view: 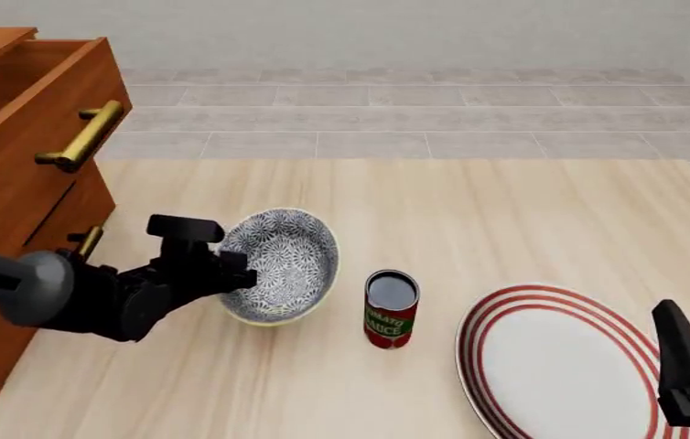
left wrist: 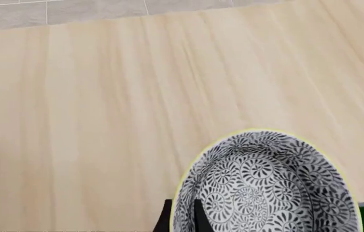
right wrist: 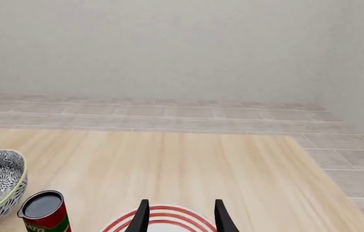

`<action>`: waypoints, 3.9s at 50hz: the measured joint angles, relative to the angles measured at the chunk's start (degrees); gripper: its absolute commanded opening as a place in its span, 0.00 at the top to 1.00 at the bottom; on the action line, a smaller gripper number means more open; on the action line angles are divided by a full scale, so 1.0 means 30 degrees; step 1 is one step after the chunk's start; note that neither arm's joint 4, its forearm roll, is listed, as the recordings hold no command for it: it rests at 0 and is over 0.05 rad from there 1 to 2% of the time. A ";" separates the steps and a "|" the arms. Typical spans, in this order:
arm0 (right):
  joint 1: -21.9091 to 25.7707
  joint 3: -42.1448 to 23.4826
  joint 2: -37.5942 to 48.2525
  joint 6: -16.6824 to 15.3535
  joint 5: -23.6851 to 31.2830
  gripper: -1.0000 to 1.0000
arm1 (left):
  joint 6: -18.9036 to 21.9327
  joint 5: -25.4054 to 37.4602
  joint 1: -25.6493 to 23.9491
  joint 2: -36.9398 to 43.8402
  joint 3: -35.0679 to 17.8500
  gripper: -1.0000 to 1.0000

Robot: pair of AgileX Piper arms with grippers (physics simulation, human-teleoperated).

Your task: Put the bowl on top of the cabinet.

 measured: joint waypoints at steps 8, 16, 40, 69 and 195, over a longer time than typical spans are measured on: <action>0.0000 -0.0003 0.0001 -0.0031 0.0014 0.00 | -0.0237 0.0043 0.0150 -0.0349 0.0290 1.00; 0.0003 -0.0002 0.0001 -0.0069 0.0020 0.00 | -0.0264 0.0146 0.0371 -0.0875 0.0659 1.00; 0.0014 0.0000 -0.0001 -0.0199 0.0021 0.00 | -0.0311 0.1813 0.0067 -0.3680 0.1431 1.00; 0.0067 0.0000 -0.0015 -0.0594 -0.0038 0.00 | -0.1194 0.4673 -0.0622 -0.7518 0.1573 1.00; -0.0010 0.0008 -0.0019 -0.1276 -0.0001 0.00 | -0.4722 2.0260 0.0791 -1.3503 -0.7644 1.00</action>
